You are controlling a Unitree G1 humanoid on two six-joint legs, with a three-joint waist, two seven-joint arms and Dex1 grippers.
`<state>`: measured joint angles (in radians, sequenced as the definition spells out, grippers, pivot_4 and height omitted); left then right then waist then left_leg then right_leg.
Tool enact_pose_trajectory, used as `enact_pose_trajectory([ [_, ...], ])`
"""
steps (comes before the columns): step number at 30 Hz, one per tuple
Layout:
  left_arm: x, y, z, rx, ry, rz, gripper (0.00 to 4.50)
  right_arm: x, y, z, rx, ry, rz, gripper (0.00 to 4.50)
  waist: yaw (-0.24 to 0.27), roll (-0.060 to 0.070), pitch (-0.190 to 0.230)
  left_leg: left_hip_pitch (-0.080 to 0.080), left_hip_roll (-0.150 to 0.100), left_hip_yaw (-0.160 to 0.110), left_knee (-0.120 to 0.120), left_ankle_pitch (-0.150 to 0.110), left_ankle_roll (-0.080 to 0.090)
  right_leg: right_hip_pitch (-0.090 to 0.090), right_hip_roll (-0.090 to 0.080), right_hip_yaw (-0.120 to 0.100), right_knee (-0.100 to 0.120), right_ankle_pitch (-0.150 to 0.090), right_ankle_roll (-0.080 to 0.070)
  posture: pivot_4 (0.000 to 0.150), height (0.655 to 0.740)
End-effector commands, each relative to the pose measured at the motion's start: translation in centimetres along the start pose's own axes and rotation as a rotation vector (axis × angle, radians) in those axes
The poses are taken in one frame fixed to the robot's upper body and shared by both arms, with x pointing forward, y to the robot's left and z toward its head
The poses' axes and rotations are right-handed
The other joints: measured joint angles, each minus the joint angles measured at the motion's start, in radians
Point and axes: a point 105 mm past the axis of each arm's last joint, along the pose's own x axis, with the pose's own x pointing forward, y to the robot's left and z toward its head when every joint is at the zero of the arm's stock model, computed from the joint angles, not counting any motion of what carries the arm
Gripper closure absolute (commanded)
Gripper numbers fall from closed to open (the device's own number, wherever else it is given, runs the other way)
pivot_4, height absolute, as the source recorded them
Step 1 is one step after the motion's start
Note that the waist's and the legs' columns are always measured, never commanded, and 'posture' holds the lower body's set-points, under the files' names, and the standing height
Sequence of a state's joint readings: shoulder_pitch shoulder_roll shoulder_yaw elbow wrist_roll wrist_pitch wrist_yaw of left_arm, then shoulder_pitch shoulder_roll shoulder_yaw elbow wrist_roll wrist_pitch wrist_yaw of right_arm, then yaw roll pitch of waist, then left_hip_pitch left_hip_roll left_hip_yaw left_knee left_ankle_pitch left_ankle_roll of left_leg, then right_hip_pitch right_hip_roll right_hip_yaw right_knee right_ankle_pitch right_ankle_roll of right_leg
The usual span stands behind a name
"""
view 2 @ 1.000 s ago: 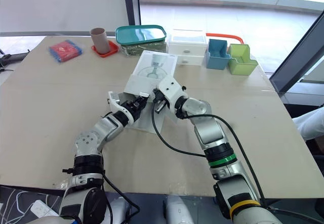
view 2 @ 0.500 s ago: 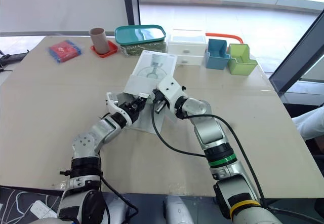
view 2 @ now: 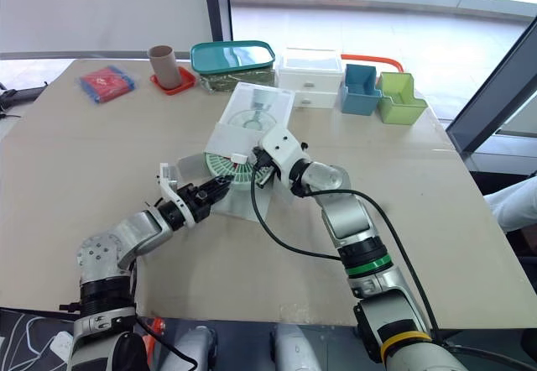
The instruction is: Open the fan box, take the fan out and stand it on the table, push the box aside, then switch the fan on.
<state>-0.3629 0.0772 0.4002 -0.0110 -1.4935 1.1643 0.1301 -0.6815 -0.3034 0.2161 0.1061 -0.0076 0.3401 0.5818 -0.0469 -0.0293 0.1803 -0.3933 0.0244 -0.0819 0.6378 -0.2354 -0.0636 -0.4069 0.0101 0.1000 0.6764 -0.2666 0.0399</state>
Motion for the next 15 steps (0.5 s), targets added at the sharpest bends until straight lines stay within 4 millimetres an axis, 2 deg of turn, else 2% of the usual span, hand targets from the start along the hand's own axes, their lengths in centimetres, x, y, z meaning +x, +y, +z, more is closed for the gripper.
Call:
enact_pose_trajectory([
  [1, 0.0, -1.3, -0.4, -0.003, 0.021, -0.059, 2.32, 0.0, 0.0, 0.0, 0.001, 0.001, -0.003, 4.50, 0.000, 0.000, 0.000, 0.000, 0.000, 0.000, 0.000, 0.000, 0.000, 0.000, 0.000, 0.000, 0.000, 0.000, 0.000, 0.150, 0.7400],
  [4, -0.5, -1.4, -0.1, -0.002, 0.013, -0.065, 1.33, 0.0, 0.0, 0.0, 0.003, 0.000, -0.002, 4.50, 0.000, 0.000, 0.000, 0.000, 0.000, 0.000, 0.000, 0.000, 0.000, 0.000, 0.000, 0.000, 0.000, 0.000, 0.000, 0.150, 0.7400],
  [7, -1.5, -1.2, 0.8, 0.011, 0.003, -0.055, 0.70, 0.0, 0.2, 0.0, 0.003, 0.001, 0.002, 4.50, 0.000, 0.000, 0.000, 0.000, 0.000, 0.000, 0.000, 0.000, 0.000, 0.000, 0.000, 0.000, 0.000, 0.000, 0.000, 0.150, 0.7400],
  [9, -2.0, -0.6, 1.8, 0.029, -0.018, -0.021, 0.13, 0.1, 0.3, 0.0, 0.005, 0.000, 0.006, 4.50, -0.001, 0.000, 0.000, 0.000, 0.000, 0.000, 0.000, 0.000, 0.000, 0.000, 0.000, 0.000, 0.000, 0.000, 0.000, 0.150, 0.7400],
  [15, -2.4, -0.4, 4.2, 0.066, -0.063, 0.010, 0.13, 0.1, 0.3, 0.0, 0.007, -0.001, 0.008, 4.50, 0.000, 0.000, 0.000, 0.000, 0.001, 0.000, 0.000, 0.000, 0.000, 0.000, 0.001, 0.000, 0.000, 0.000, -0.001, 0.150, 0.7400],
])
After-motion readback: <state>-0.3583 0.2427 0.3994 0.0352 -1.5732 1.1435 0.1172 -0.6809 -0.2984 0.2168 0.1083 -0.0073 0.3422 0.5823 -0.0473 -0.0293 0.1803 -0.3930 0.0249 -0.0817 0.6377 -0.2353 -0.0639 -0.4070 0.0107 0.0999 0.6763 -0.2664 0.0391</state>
